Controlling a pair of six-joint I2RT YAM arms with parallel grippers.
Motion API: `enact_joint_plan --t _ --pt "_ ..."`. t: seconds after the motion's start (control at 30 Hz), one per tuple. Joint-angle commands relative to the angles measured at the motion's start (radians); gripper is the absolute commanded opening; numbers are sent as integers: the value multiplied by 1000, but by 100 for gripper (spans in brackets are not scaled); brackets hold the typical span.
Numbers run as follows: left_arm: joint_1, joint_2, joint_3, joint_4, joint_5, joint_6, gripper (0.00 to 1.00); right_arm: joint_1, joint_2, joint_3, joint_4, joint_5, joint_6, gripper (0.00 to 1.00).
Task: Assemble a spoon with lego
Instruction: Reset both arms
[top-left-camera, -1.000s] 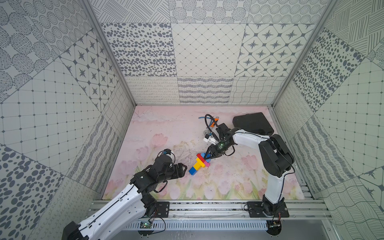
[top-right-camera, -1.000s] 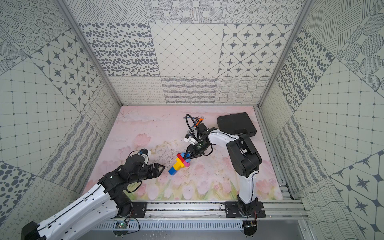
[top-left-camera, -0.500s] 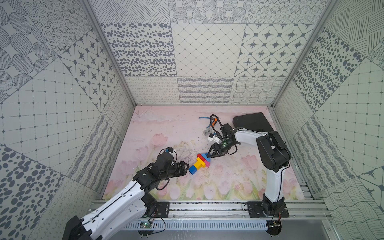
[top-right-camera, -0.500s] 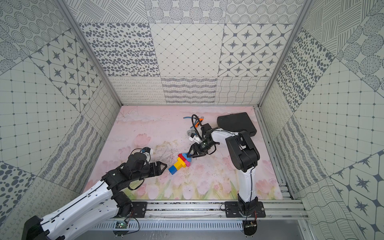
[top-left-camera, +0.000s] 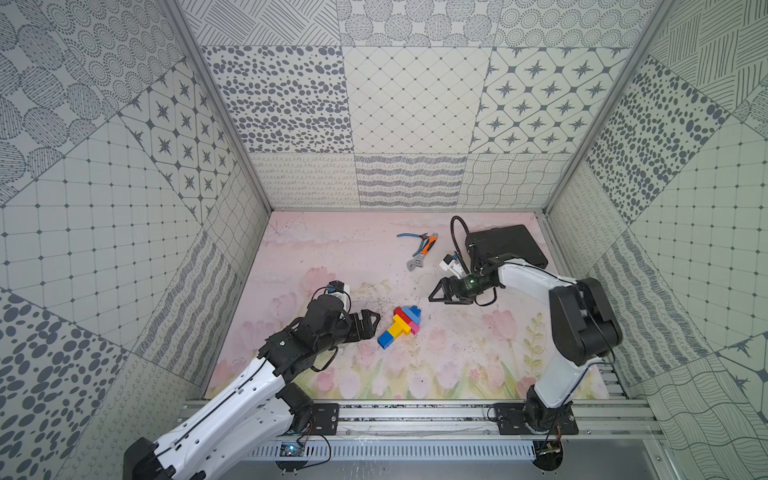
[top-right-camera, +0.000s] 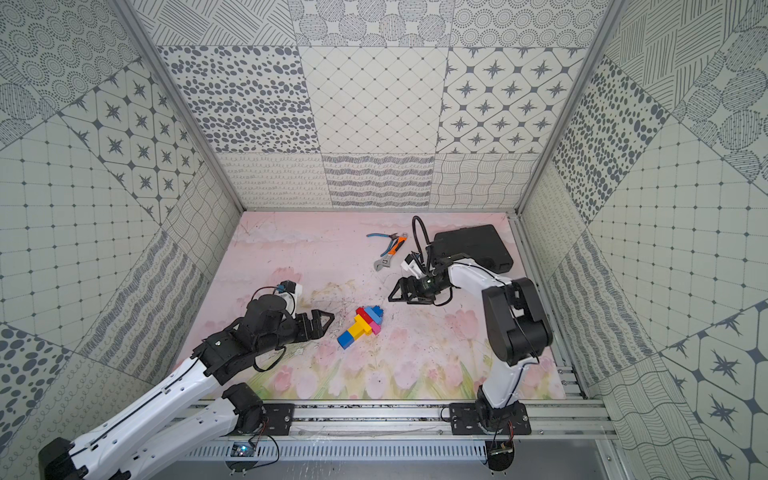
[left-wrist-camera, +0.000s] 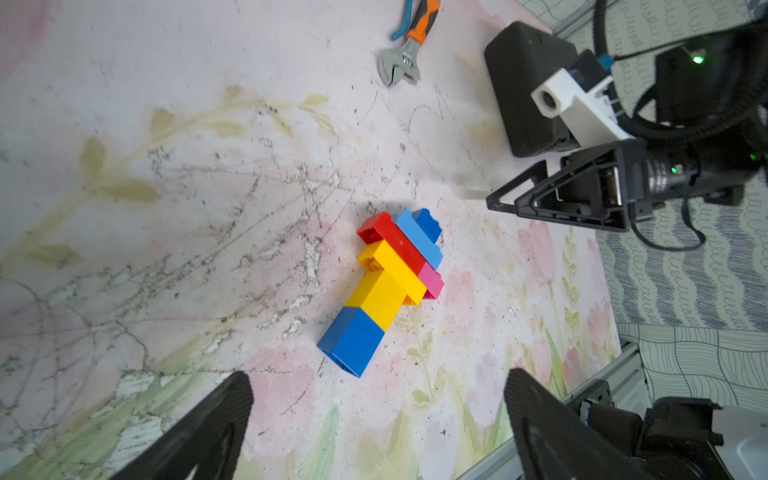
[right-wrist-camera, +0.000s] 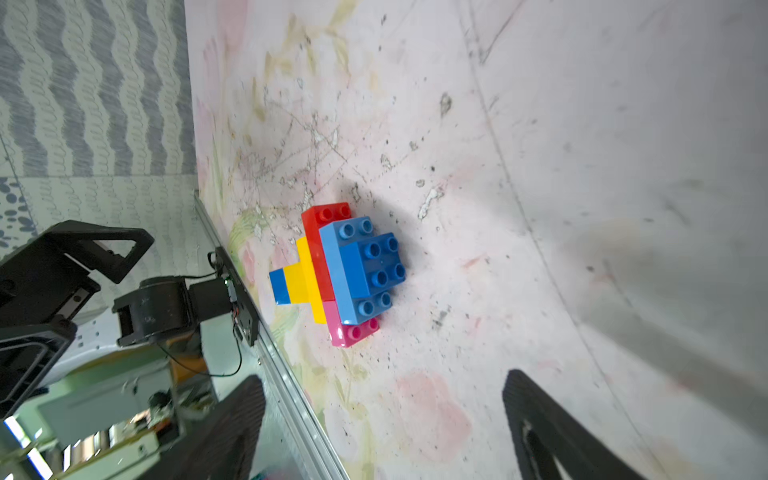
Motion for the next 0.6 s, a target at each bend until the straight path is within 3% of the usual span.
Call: enact_joint_plan --t 0.0,0.13,0.23,0.37,0.47,0.57 --pt "126 45 140 -23 -245 163 98 -17 -268 -50 126 315 72 98" --pt "356 97 116 130 -399 233 98 -28 -588 -246 316 768 38 98" --pt "447 57 -64 398 -499 300 98 -47 -754 -473 550 1014 -29 98" --pt "455 -17 -304 746 -529 483 98 -89 -798 -731 878 1137 -75 98" --pt "458 -20 -399 882 -549 553 98 -94 -707 -851 1113 1188 -111 98" --pt "467 47 -459 998 -545 586 98 -118 -579 -963 1437 1155 -100 98"
